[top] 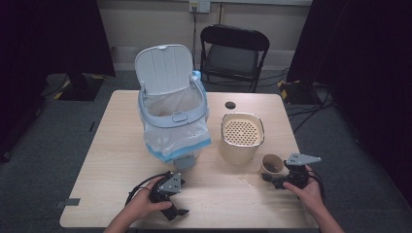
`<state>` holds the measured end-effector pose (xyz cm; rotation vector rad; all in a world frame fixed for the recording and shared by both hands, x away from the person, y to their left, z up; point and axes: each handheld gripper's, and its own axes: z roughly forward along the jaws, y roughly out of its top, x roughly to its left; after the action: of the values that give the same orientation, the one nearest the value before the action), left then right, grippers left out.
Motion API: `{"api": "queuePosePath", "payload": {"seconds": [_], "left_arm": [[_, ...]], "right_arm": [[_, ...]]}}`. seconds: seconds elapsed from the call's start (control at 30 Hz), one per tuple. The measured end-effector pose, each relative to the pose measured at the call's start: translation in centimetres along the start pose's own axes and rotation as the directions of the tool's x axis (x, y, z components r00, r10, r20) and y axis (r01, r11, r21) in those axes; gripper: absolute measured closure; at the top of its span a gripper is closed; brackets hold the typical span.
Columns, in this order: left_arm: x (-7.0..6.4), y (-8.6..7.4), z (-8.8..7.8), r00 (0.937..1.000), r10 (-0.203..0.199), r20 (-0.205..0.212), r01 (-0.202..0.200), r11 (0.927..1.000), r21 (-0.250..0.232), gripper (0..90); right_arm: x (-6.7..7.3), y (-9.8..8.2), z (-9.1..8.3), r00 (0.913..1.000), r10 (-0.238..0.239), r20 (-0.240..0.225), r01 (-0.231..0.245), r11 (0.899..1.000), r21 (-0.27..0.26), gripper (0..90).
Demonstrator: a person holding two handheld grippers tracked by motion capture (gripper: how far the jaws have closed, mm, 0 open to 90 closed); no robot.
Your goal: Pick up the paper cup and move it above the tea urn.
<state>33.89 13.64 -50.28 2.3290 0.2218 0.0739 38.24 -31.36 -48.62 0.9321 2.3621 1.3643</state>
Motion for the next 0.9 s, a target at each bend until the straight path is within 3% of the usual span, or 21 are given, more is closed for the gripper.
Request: {"api": "queuePosePath", "payload": {"seconds": [0.37,0.9], "left_arm": [[0.0,0.0,0.0,1.0,0.0,0.0,0.0,1.0,0.0,0.0],[0.0,0.0,0.0,1.0,-0.005,0.001,0.005,1.0,-0.002,0.0]], "right_arm": [[0.1,-0.1,0.1,0.9997,0.003,0.024,-0.002,0.999,-0.034,25.3],[-0.5,1.9,-1.5,0.9967,-0.005,0.081,0.005,1.0,0.002,26.4]]}}
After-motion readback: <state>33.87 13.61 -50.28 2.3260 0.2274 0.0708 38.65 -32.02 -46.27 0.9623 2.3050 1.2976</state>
